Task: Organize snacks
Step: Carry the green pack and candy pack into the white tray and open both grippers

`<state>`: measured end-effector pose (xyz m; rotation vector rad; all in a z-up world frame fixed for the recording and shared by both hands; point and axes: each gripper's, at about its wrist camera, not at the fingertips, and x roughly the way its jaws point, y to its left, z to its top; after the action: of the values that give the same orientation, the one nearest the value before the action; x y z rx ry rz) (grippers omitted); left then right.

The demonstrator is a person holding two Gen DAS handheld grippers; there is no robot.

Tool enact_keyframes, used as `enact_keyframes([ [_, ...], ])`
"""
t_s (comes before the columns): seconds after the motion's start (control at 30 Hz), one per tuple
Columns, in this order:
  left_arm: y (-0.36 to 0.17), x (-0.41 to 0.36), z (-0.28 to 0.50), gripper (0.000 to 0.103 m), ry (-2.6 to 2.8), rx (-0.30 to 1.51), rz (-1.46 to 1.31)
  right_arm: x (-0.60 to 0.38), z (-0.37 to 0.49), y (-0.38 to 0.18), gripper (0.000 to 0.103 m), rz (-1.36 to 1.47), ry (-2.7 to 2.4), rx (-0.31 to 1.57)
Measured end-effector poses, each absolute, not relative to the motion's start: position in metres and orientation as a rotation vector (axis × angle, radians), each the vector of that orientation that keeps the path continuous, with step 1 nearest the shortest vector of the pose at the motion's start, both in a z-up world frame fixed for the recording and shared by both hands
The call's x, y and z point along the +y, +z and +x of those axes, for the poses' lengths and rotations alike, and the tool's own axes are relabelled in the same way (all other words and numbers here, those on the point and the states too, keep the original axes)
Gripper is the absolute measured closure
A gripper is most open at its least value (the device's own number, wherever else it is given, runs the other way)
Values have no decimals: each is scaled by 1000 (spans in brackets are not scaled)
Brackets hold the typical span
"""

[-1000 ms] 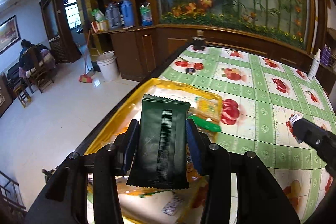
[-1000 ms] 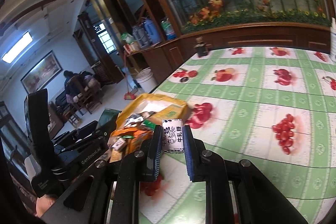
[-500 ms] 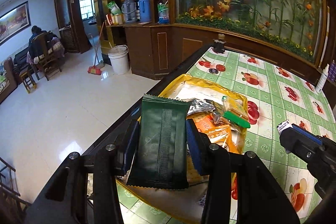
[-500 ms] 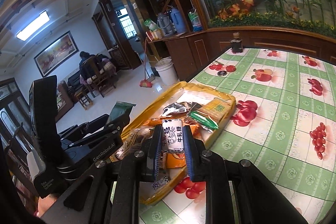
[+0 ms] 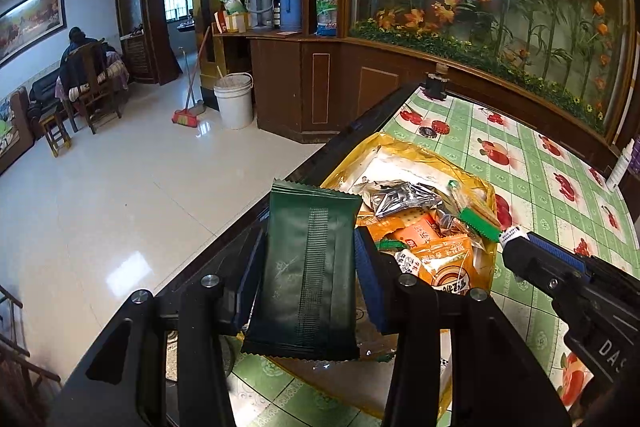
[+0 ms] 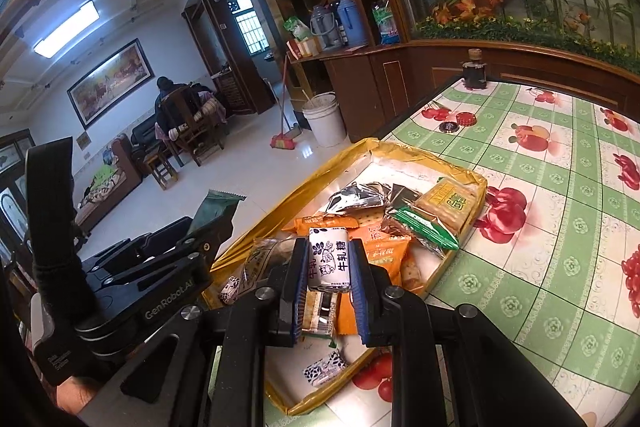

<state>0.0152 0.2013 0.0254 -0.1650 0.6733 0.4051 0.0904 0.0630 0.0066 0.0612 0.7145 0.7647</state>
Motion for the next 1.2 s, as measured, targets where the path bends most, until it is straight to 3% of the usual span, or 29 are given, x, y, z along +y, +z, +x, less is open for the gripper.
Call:
enact_keyframes([
  [1.2,-1,184,47,60,362,754,-131,74,153,-24,83,68,730,772],
])
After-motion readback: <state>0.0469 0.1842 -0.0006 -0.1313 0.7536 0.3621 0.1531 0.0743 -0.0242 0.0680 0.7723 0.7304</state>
